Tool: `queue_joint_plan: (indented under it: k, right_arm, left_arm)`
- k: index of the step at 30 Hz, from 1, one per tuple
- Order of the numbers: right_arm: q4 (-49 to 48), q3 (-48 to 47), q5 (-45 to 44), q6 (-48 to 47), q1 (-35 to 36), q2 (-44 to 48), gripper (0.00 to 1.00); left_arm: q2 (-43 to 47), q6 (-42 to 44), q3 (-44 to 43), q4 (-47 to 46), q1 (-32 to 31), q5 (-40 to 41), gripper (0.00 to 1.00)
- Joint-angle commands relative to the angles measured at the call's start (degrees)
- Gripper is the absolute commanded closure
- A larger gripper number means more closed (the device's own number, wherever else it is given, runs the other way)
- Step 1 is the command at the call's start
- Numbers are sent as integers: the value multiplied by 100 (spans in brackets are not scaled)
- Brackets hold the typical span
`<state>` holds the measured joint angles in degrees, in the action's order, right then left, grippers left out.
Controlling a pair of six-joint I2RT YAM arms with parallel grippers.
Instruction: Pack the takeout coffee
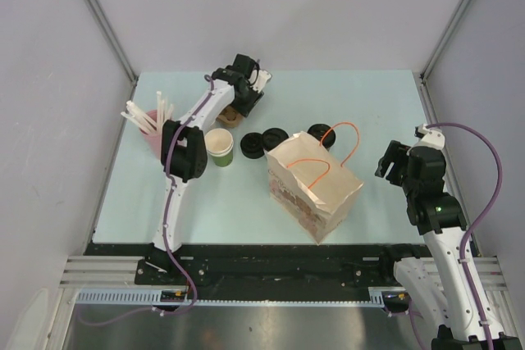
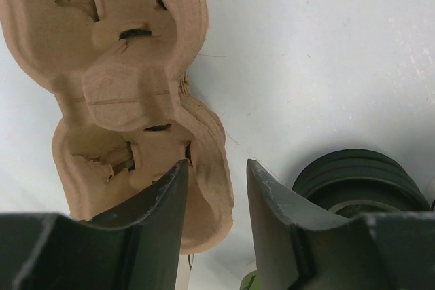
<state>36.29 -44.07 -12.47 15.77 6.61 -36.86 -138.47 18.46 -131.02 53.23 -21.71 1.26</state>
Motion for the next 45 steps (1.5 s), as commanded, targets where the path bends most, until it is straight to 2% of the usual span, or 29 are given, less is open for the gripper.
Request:
queue_joint_plan:
  k: [1, 4, 13, 18, 19, 28, 36, 39, 43, 45]
  right_arm:
    - [-26, -145, 43, -74, -20, 4, 26]
    - [-26, -145, 52, -74, -19, -14, 25]
    - [-35, -145, 113, -83, -20, -58, 25]
    - [-17, -145, 113, -65, -11, -23, 25]
    - [-17, -145, 113, -74, -19, -23, 25]
    - [-26, -145, 139, -74, -11, -23, 25]
    - [-35, -145, 175, -83, -11, -67, 25]
    - [-35, -145, 166, -83, -2, -49, 25]
    - [-26, -145, 157, -65, -19, -32, 25]
    - [-35, -136, 148, -74, -11, -14, 25]
  left_arm:
    - [-92, 0, -143, -76, 53, -135, 56]
    - [-101, 9, -143, -76, 62, 5, 59]
    - [162, 44, -99, -76, 97, -266, 69]
    - [198, 53, -108, -76, 150, -214, 80]
    - [242, 44, -99, -76, 150, -214, 85]
    - [444, 44, -187, -76, 159, -196, 90]
    - [558, 53, -249, -85, 159, -187, 91]
    - [532, 96, -231, -85, 159, -205, 79]
    - [436, 184, -204, -76, 159, -135, 77]
    - [374, 237, -222, -85, 159, 172, 75]
